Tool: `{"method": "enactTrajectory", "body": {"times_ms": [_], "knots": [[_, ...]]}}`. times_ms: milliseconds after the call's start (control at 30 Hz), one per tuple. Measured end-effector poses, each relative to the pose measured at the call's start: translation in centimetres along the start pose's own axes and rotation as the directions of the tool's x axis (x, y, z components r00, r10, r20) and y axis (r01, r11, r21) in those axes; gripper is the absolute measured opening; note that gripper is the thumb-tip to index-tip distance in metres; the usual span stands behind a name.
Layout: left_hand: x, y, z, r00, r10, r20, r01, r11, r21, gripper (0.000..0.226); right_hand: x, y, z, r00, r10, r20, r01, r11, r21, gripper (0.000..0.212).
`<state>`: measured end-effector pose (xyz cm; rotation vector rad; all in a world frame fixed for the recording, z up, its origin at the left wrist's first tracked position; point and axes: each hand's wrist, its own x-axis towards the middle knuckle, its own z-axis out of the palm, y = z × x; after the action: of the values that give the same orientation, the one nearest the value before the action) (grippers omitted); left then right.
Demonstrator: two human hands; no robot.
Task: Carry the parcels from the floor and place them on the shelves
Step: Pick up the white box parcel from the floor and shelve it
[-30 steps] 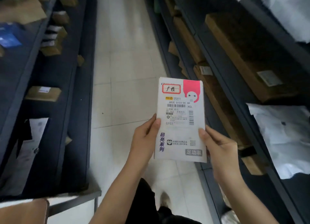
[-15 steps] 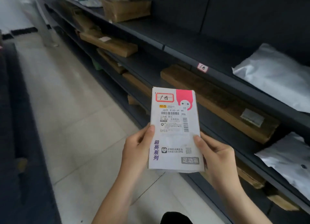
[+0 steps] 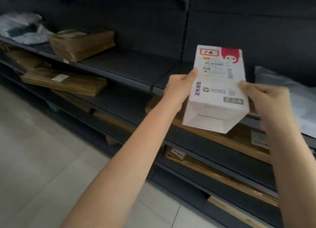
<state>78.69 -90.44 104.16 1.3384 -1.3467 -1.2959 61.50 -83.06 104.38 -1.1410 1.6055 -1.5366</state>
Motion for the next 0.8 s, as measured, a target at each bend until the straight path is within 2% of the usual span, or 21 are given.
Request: {"method": "enactTrajectory", "body": {"times_ms": [167,300,400,533,633,667,767,800], "knots": [[9.2,1.8,-0.1,0.995,-0.065,0.074,0.066,0.998,-0.021,0.034,7.4,-0.5,3.6,0.994,0.035,-0.106,-0.049,0.990,-0.133,0.016],[14.9,2.2,1.2,0.985,-0.069,0.158,0.074,0.997,-0.029,0.035,11.9,0.2,4.6,0.975,0.079,-0.206,-0.113,0.981,-0.161,0.023],[17.6,2.1,2.2,0.981,-0.053,0.184,0.062,0.997,-0.044,0.034,14.3,1.2,4.9,0.957,0.088,-0.276,-0.143,0.973,-0.183,0.017],[19.7,1.7,3.3,0.982,-0.059,0.179,0.066,0.997,-0.038,0.033,16.4,2.0,4.9,0.919,0.126,-0.373,-0.206,0.962,-0.182,0.052],[20.9,1.6,3.7,0.979,-0.072,0.190,0.080,0.996,-0.034,0.033,18.2,3.5,4.1,0.912,0.145,-0.383,-0.223,0.961,-0.167,0.070],[21.1,1.5,3.7,0.979,-0.077,0.190,0.083,0.996,-0.028,0.033,17.9,3.2,4.3,0.907,0.152,-0.392,-0.229,0.960,-0.159,0.069],[21.6,1.5,3.9,0.976,-0.084,0.199,0.097,0.994,-0.057,0.033,16.6,2.2,5.2,0.899,0.155,-0.410,-0.240,0.957,-0.165,0.028],[21.6,1.5,4.0,0.975,-0.084,0.205,0.103,0.991,-0.086,0.033,16.4,2.0,5.6,0.889,0.157,-0.430,-0.252,0.952,-0.175,0.025]]}}
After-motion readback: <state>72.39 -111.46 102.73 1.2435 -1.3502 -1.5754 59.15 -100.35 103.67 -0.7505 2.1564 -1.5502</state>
